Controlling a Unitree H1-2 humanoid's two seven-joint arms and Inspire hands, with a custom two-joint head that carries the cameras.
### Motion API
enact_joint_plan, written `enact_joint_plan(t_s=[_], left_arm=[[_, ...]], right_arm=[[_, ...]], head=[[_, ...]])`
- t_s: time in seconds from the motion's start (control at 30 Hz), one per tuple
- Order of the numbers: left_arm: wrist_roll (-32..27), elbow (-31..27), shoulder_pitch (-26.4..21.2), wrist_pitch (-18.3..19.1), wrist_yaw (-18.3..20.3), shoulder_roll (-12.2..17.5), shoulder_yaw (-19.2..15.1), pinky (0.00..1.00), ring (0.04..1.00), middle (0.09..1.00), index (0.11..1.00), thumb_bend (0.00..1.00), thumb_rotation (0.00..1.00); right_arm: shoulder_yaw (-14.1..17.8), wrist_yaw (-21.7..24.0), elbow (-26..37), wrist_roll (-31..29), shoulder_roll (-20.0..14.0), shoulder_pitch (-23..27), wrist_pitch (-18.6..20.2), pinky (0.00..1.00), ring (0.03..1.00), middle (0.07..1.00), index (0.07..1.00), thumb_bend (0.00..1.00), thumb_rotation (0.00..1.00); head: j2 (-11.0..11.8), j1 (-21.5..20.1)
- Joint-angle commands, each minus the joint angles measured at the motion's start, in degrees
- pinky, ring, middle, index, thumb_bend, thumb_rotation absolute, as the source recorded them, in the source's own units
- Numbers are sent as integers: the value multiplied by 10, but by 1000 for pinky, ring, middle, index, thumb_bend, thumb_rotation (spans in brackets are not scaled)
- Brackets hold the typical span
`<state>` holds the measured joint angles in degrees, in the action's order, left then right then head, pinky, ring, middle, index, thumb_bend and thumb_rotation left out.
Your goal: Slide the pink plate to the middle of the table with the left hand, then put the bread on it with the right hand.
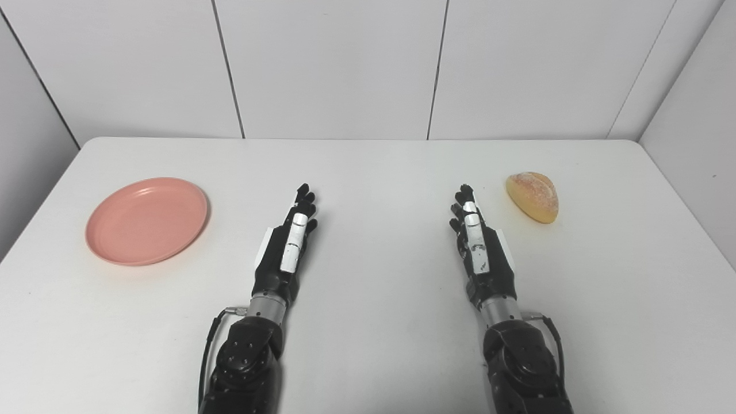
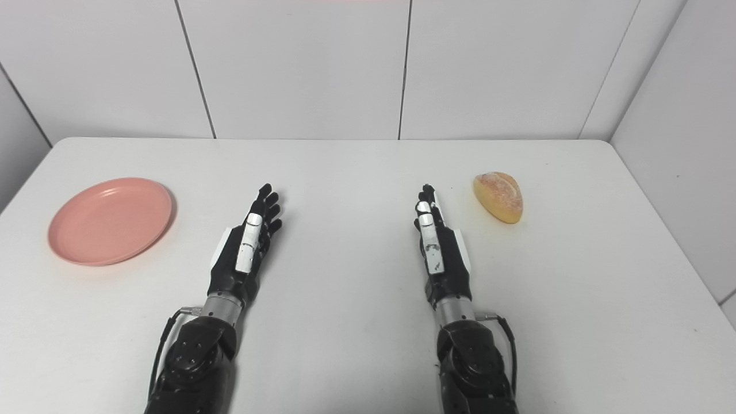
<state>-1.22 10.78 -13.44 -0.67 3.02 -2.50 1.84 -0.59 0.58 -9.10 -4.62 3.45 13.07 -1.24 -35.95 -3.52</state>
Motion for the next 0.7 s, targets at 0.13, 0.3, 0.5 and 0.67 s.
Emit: enact_joint_plan(t_s=[0.13, 0.3, 0.5, 0.67], left_arm=[[-3, -5, -22, -10, 0, 0, -1, 1000, 1000, 1000, 1000, 654, 1000], [-2, -3, -23, -11, 0, 0, 0, 1000, 1000, 1000, 1000, 662, 1000], [-6, -4, -23, -10, 1, -1, -2, 1000, 1000, 1000, 1000, 666, 1000], [-7, -3, -24, -11, 2, -1, -2, 1000, 1000, 1000, 1000, 672, 1000]], right_arm=[[0, 7, 18, -4, 1, 16, -18, 1000, 1000, 1000, 1000, 698, 974], [-2, 6, 18, 0, 0, 16, -21, 1000, 1000, 1000, 1000, 691, 981], [-2, 8, 18, -3, 0, 17, -17, 1000, 1000, 1000, 1000, 701, 978], [0, 6, 20, -4, 2, 17, -13, 1000, 1000, 1000, 1000, 707, 965]], head=[[1, 0], [0, -1], [0, -1], [-1, -1]])
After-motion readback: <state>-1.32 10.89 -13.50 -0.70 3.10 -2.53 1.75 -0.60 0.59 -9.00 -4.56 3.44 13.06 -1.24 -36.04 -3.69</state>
